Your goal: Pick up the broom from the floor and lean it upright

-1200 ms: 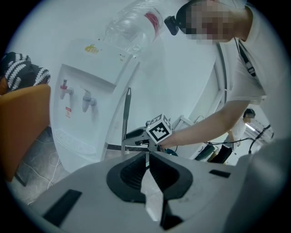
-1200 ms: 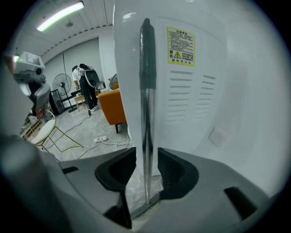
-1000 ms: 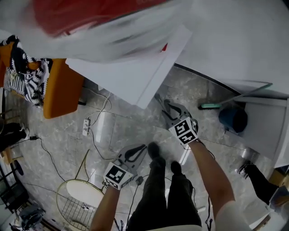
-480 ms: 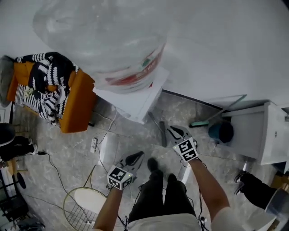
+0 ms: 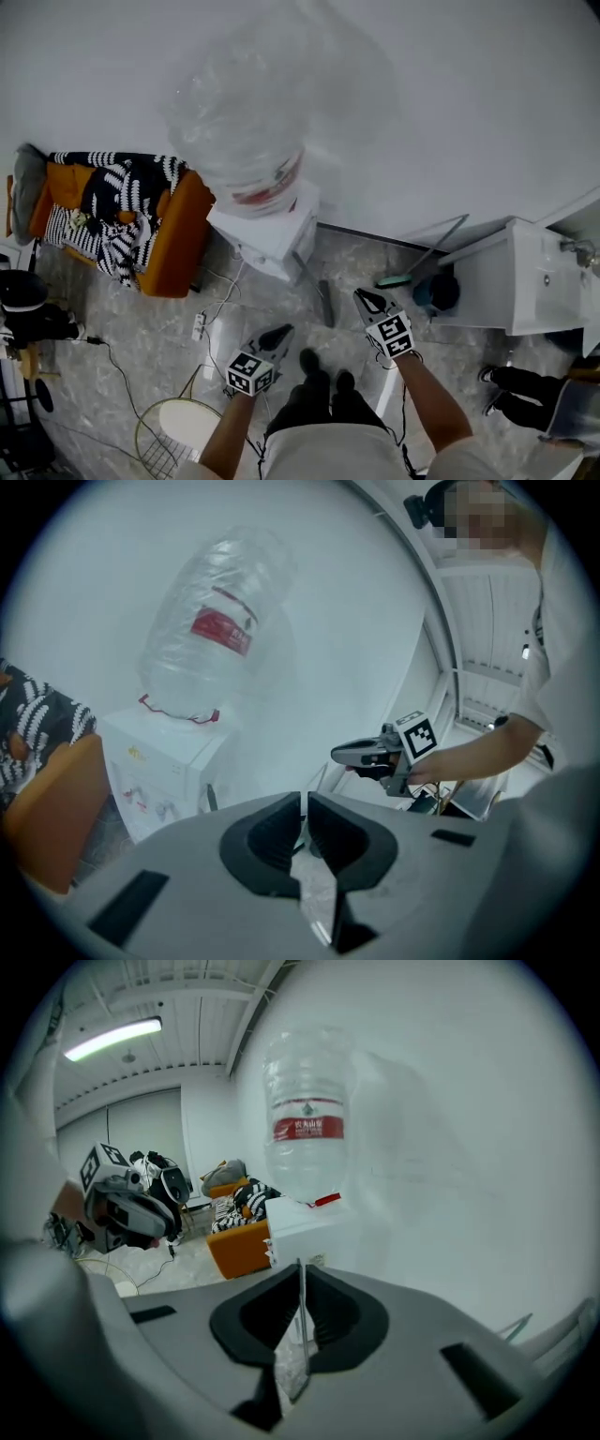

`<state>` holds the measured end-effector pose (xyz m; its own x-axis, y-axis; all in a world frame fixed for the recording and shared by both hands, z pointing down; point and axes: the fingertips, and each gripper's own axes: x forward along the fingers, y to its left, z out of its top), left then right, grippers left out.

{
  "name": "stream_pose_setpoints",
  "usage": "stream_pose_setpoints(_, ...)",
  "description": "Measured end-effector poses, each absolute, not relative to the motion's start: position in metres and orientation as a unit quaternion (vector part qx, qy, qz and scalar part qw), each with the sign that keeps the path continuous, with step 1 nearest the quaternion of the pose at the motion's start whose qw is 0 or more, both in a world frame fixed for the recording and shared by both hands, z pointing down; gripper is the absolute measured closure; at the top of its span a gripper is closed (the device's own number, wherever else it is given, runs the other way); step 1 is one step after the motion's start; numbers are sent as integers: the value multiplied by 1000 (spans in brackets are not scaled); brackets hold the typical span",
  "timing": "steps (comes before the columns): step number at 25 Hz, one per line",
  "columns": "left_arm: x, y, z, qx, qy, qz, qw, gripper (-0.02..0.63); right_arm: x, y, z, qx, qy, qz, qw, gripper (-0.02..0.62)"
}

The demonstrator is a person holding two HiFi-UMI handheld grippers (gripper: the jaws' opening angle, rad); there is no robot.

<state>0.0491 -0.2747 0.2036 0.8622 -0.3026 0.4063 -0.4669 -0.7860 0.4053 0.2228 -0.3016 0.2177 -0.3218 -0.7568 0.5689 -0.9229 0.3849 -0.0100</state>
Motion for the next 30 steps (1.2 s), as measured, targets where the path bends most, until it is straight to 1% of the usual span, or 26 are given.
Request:
stream_pose_setpoints(7, 71, -231, 147, 932, -236, 155, 229, 584, 250, -242, 147, 535, -805, 163, 197, 594)
stream_pose_setpoints(14, 72, -148, 103, 923, -282, 131, 228, 584, 260, -154, 100, 520, -820, 140, 197, 595)
stream_pose_setpoints(19, 65, -88, 76, 919, -301, 123, 222, 584, 267, -96, 68, 521, -825, 141, 168, 595)
stream_pose_setpoints(23, 51, -59, 61, 916, -312, 103, 231, 584, 258, -63, 59, 517, -829, 150, 153, 595)
stream_pose_setpoints(30, 16, -31, 44, 920, -308, 101, 219, 584, 223, -27, 41, 512, -834, 142, 146, 595)
